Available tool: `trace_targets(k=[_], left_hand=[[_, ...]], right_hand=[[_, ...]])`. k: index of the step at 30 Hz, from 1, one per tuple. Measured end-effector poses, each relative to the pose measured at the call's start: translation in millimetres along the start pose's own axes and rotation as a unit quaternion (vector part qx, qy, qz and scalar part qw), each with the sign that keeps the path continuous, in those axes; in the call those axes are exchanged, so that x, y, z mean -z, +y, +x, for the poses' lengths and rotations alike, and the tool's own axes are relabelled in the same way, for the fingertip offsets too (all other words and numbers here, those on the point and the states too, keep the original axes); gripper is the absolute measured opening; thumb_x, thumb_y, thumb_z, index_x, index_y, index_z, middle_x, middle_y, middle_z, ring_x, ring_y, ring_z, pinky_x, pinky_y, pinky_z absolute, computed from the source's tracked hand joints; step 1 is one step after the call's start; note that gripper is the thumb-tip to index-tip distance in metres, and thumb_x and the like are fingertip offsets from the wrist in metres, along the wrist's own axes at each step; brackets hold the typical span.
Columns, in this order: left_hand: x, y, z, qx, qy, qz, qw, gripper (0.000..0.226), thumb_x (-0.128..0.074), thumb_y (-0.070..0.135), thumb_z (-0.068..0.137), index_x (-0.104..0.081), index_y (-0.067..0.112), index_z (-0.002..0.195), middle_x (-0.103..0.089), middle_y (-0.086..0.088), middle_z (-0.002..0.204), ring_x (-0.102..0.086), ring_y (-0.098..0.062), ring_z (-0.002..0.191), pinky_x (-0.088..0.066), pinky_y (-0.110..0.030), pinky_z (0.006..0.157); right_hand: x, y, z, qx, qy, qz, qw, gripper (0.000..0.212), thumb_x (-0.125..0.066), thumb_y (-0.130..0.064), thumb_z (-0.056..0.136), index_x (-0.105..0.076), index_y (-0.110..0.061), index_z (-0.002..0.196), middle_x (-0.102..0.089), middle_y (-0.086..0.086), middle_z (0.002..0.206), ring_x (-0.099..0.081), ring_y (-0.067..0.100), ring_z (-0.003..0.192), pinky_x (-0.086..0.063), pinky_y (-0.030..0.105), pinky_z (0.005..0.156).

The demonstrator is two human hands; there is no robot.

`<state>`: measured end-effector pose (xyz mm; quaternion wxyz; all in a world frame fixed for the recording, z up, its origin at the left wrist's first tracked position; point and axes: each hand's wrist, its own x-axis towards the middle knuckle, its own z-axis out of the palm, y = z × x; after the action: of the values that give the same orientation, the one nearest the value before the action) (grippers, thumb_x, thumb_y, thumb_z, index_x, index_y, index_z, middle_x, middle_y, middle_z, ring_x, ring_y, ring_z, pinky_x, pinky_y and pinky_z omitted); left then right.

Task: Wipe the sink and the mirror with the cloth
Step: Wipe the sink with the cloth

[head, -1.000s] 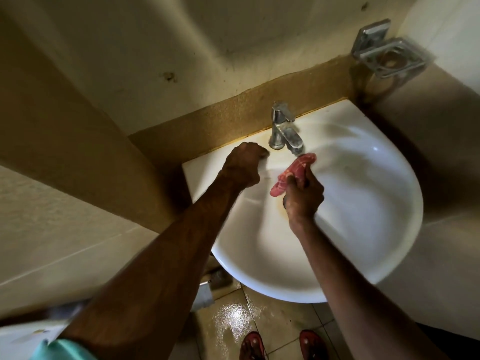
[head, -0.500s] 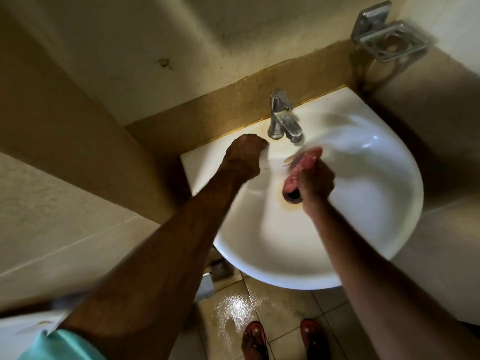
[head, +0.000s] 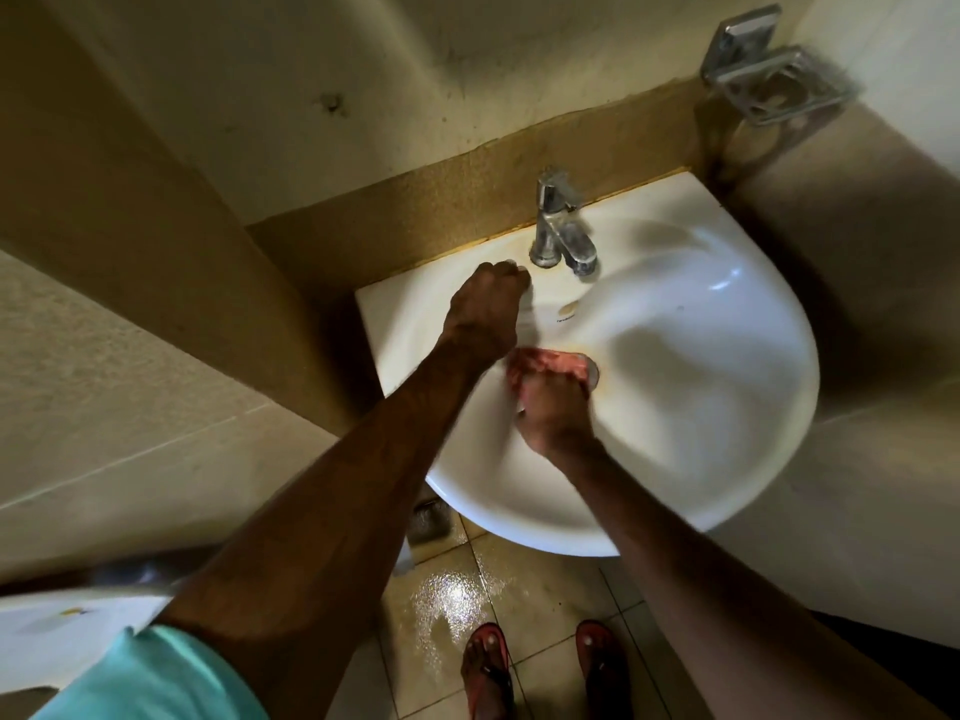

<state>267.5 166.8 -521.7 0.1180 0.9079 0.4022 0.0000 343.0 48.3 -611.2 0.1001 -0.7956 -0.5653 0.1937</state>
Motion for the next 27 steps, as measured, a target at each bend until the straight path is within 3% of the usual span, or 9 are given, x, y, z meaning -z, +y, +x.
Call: trace_targets(k=[3,6,9,12,17,21,23,25,27], left_hand=[[4.8,1.0,-2.9,0.002,-0.025,0.006,1.000,0.071,-0.068,-0.001,0.076,-0.047,0.007,0.143,-0.046,-0.012,0.150,-0.047,-0.032,0.129,-0.045,-0.038,0.106],[11.5,7.9,-7.0,0.010,-0.065,0.017,0.998,0.084,-0.068,0.002,0.079,-0.031,0.008,0.154,-0.028,-0.010,0.162,-0.038,-0.032,0.138,-0.044,-0.040,0.109],[8.3,15.7,-16.1,0.028,-0.097,0.013,0.995,0.098,-0.070,0.006,0.080,-0.013,0.007,0.159,-0.006,-0.012,0.168,-0.019,-0.032,0.150,-0.040,-0.043,0.114],[-2.2,25.2,-30.7,0.042,-0.069,0.002,0.997,0.097,-0.066,0.005,0.084,-0.007,0.006,0.159,0.002,-0.013,0.168,-0.003,-0.031,0.155,-0.020,-0.039,0.125],[-11.8,27.8,-39.1,0.057,0.005,-0.020,0.998,0.088,-0.055,-0.009,0.086,-0.013,0.013,0.160,-0.005,-0.007,0.168,-0.008,-0.023,0.156,-0.022,-0.035,0.124],[-9.5,18.4,-42.4,0.042,0.004,-0.034,0.999,0.088,-0.052,-0.013,0.086,-0.016,0.016,0.160,-0.009,-0.001,0.168,-0.010,-0.017,0.156,-0.029,-0.036,0.122],[-10.6,19.6,-49.7,0.023,0.011,-0.017,1.000,0.084,-0.051,-0.012,0.086,-0.018,0.014,0.160,-0.011,-0.001,0.168,-0.012,-0.018,0.155,-0.032,-0.036,0.120],[-15.6,19.0,-57.3,0.010,0.026,-0.009,1.000,0.079,-0.050,-0.011,0.086,-0.025,0.013,0.158,-0.016,-0.001,0.167,-0.015,-0.018,0.155,-0.037,-0.036,0.117],[-18.8,16.3,-58.8,0.021,0.036,-0.021,0.999,0.072,-0.056,-0.004,0.088,-0.033,0.014,0.154,-0.024,0.000,0.165,-0.021,-0.017,0.153,-0.039,-0.036,0.116]], right_hand=[[8.0,-22.9,-21.5,0.065,-0.043,0.118,0.990,0.033,-0.067,-0.011,0.079,-0.077,-0.021,0.109,-0.071,-0.001,0.125,-0.067,0.024,0.114,-0.054,0.039,0.101],[23.2,-22.0,-60.2,0.106,-0.131,0.211,0.963,0.048,-0.067,-0.004,0.086,-0.072,-0.028,0.126,-0.069,-0.004,0.134,-0.067,0.016,0.119,-0.055,0.035,0.102],[39.3,11.5,-85.4,0.135,-0.188,0.185,0.955,0.060,-0.070,0.003,0.082,-0.068,-0.030,0.132,-0.071,0.001,0.131,-0.070,0.013,0.114,-0.058,0.028,0.096],[61.5,52.2,-79.8,0.117,-0.221,0.110,0.962,0.062,-0.072,0.008,0.078,-0.071,-0.033,0.126,-0.072,0.001,0.128,-0.072,0.013,0.107,-0.061,0.031,0.090],[98.4,105.2,-45.9,0.099,-0.079,-0.004,0.992,0.060,-0.061,0.012,0.083,-0.073,-0.029,0.125,-0.065,-0.003,0.134,-0.060,0.020,0.123,-0.040,0.015,0.087],[80.9,128.9,-2.9,0.036,0.064,-0.034,0.997,0.064,-0.056,0.013,0.083,-0.063,-0.018,0.138,-0.055,0.017,0.145,-0.047,0.038,0.136,-0.040,0.045,0.115],[66.9,112.9,13.9,0.003,0.052,-0.045,0.998,0.058,-0.054,0.007,0.088,-0.057,-0.014,0.142,-0.051,0.018,0.147,-0.049,0.035,0.133,-0.042,0.040,0.112],[40.3,89.1,19.4,0.017,0.089,-0.013,0.996,0.042,-0.052,-0.002,0.089,-0.069,-0.014,0.126,-0.064,0.013,0.134,-0.056,0.027,0.122,-0.043,0.025,0.105],[12.1,48.2,10.1,0.036,0.082,0.052,0.995,0.034,-0.055,-0.009,0.080,-0.078,-0.017,0.103,-0.075,0.006,0.113,-0.064,0.028,0.114,-0.045,0.029,0.099]])
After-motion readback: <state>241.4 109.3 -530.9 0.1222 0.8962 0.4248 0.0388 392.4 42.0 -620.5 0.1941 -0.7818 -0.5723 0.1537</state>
